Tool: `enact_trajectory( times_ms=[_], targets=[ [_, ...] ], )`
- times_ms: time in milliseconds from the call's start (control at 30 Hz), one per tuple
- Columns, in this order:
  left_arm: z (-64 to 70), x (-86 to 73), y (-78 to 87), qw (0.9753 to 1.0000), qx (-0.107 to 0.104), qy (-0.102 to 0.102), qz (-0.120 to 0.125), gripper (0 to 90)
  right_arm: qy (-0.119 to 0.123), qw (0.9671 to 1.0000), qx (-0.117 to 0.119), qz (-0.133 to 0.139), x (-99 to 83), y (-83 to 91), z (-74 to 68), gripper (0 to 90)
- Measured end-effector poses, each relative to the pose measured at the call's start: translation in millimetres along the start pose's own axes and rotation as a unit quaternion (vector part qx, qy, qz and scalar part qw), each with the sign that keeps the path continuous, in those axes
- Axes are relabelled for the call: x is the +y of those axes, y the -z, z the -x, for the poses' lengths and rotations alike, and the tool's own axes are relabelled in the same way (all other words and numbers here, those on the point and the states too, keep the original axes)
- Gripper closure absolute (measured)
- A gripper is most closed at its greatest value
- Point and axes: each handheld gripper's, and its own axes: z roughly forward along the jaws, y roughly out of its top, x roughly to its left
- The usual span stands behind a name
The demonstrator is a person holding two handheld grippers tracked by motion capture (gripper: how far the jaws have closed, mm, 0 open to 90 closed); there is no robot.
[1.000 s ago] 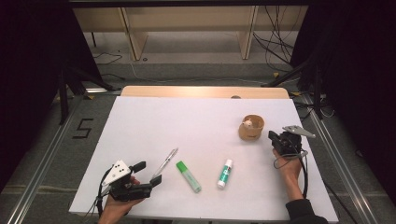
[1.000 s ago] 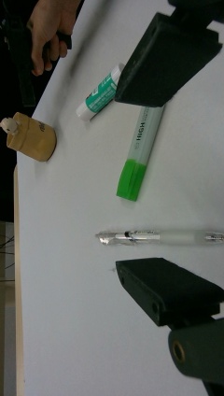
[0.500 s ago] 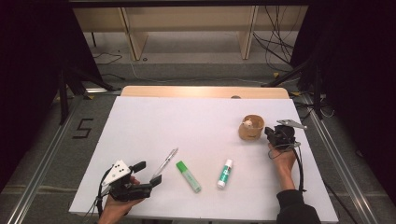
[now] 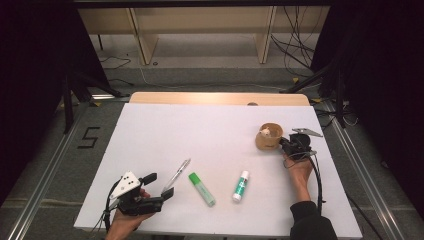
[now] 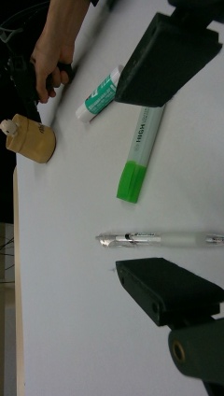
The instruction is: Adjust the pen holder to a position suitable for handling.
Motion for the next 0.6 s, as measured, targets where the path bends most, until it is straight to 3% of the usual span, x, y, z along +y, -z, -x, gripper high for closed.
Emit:
enact_trajectory(
  times_ms=[233, 600],
  targets=[
    [0.7, 0.3, -1.0, 1.0000, -0.001, -0.001, 0.000, 15.5, -0.014, 0.9999, 0.003, -0.005, -0.7, -1.2, -5.3, 90.0],
    [1.2, 0.5, -1.6, 1.0000, -0.001, -0.001, 0.001, 15.5, -0.012, 0.9998, 0.002, -0.014, -1.5, -4.4, -14.3, 90.0]
  ],
)
